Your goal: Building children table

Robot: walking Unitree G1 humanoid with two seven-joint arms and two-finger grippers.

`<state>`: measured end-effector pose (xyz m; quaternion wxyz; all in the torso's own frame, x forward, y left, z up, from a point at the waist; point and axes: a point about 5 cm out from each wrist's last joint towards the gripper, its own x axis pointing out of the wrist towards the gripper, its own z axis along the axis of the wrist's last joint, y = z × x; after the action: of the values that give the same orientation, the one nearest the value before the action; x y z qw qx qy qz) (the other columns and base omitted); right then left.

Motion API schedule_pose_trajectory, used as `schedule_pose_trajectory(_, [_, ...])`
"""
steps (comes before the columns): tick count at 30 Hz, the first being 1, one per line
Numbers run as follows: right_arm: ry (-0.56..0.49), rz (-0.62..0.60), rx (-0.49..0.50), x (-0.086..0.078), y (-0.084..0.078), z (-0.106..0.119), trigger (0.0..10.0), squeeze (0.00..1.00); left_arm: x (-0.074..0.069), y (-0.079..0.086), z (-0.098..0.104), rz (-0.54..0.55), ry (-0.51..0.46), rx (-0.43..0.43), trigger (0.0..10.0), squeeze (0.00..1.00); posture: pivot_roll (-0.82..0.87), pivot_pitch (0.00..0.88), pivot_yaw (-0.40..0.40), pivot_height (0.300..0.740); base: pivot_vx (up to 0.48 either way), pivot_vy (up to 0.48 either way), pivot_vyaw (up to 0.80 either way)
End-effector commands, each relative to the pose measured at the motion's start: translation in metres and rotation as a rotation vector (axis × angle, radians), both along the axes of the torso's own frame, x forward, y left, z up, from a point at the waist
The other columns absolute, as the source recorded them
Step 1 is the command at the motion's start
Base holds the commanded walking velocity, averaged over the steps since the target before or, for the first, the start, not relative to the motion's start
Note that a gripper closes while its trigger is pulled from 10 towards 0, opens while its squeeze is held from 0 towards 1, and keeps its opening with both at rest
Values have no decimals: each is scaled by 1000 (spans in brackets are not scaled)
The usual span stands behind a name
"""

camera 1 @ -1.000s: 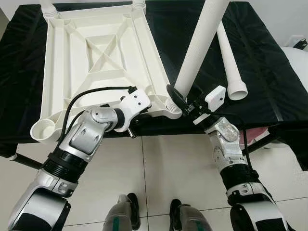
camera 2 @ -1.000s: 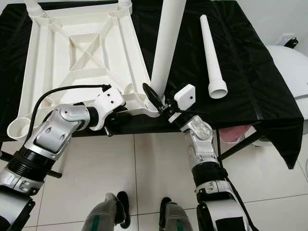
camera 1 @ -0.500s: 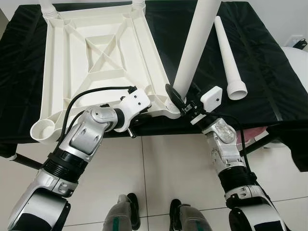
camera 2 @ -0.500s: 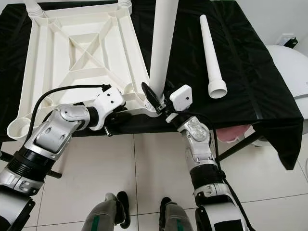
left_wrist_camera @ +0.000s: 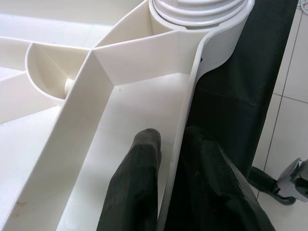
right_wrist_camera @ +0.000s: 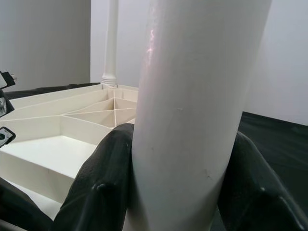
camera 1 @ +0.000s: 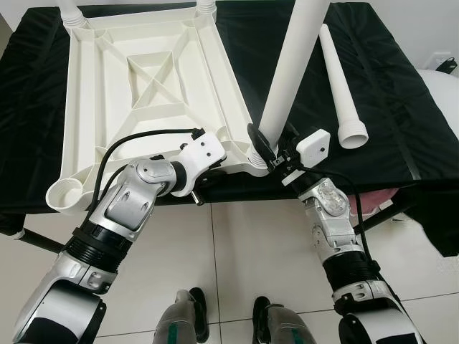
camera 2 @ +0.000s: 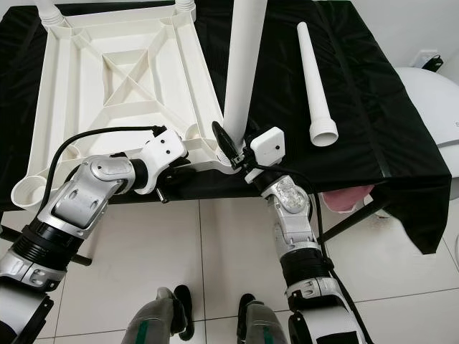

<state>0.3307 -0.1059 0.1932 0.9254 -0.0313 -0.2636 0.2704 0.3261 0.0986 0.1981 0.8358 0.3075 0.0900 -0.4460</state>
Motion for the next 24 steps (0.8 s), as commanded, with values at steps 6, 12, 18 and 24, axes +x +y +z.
schedule_pose_trajectory(6, [160,-84,-8,0,-9,-30,10000,0,-6,-16,13,-102,-48,-16,10000,0,-75,200,-1,740,0,0,0])
schedule_pose_trajectory(12, [159,-112,5,-1,-10,-30,10000,0,-6,-15,13,-99,-49,-16,10000,0,-74,204,-2,740,0,0,0])
schedule_pose_trajectory(18, [157,-135,10,-2,-9,-29,10000,0,-6,-15,14,-97,-50,-17,10000,0,-76,207,-1,740,0,0,0])
schedule_pose_trajectory(24, [157,-161,15,-4,-9,-29,10000,0,-5,-15,14,-96,-50,-17,10000,0,-77,208,-1,740,0,0,0])
